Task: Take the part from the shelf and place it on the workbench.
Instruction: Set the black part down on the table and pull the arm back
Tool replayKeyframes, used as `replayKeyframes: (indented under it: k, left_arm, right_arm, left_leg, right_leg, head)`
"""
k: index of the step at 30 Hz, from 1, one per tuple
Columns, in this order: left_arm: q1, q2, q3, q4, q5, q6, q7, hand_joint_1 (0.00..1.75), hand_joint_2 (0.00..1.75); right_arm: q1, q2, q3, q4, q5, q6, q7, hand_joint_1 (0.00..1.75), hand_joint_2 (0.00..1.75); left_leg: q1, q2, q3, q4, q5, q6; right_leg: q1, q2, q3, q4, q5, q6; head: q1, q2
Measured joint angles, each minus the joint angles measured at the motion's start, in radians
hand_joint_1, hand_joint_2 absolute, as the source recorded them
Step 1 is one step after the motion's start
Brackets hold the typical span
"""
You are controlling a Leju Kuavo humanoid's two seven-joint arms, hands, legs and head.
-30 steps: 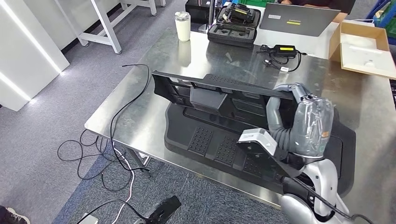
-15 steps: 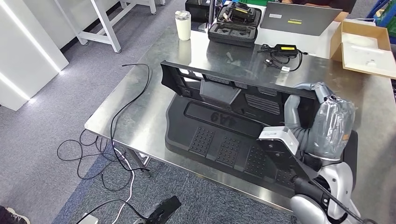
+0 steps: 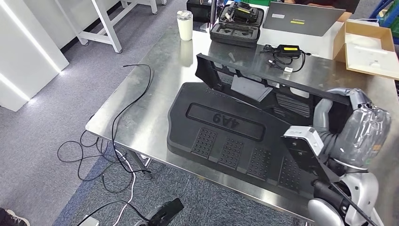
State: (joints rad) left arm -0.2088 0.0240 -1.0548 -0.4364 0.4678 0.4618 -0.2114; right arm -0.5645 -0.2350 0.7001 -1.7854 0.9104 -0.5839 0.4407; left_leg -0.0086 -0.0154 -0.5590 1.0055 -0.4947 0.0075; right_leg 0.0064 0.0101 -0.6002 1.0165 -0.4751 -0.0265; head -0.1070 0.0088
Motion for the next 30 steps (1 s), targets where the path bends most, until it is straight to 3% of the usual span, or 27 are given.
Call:
replayKeyframes:
  k: [9,14,22,25,30]
  left_arm:
    - [-0.002,0.000,0.000,0.000,-0.015,0.003,0.002,0.00,0.00]
    - [-0.002,0.000,0.000,0.000,-0.015,0.005,0.002,0.00,0.00]
    - [0.000,0.000,0.000,0.000,-0.015,0.006,0.007,0.00,0.00]
    - [0.000,0.000,0.000,0.000,-0.015,0.007,0.014,0.00,0.00]
    - [0.000,-0.001,0.000,0.000,-0.015,0.009,0.022,0.00,0.00]
  right_arm:
    - [0.016,-0.010,-0.003,0.058,-0.034,-0.086,-0.121,1.71,1.75]
    - [0.022,-0.004,-0.008,0.099,-0.043,-0.100,-0.148,1.75,1.75]
    - [0.054,0.046,-0.042,0.142,0.077,-0.107,-0.216,1.75,1.75]
    - [0.064,0.071,-0.054,0.151,0.193,-0.108,-0.204,1.75,1.75]
    - [0.058,0.105,-0.062,0.176,0.323,-0.108,-0.114,1.75,1.75]
  left_leg:
    - [0.000,0.000,0.000,0.000,0.000,0.000]
    - [0.000,0.000,0.000,0.000,0.000,0.000]
    - [0.000,0.000,0.000,-0.001,0.000,0.000]
    - [0.000,0.000,0.000,-0.001,0.000,0.000]
    - [0.000,-0.001,0.001,-0.001,0.000,0.000]
  right_leg:
    - [0.000,0.000,0.000,0.000,0.000,0.000]
    - [0.000,0.000,0.000,0.000,0.000,0.000]
    - [0.000,0.000,0.001,0.000,0.000,0.000]
    - [0.000,0.000,0.001,0.000,0.000,0.000]
    - [0.000,-0.001,0.002,0.000,0.000,0.000]
  head:
    - [0.000,0.000]
    - [0.000,0.000]
    - [0.000,0.000]
    - [0.000,0.000]
    - [0.000,0.000]
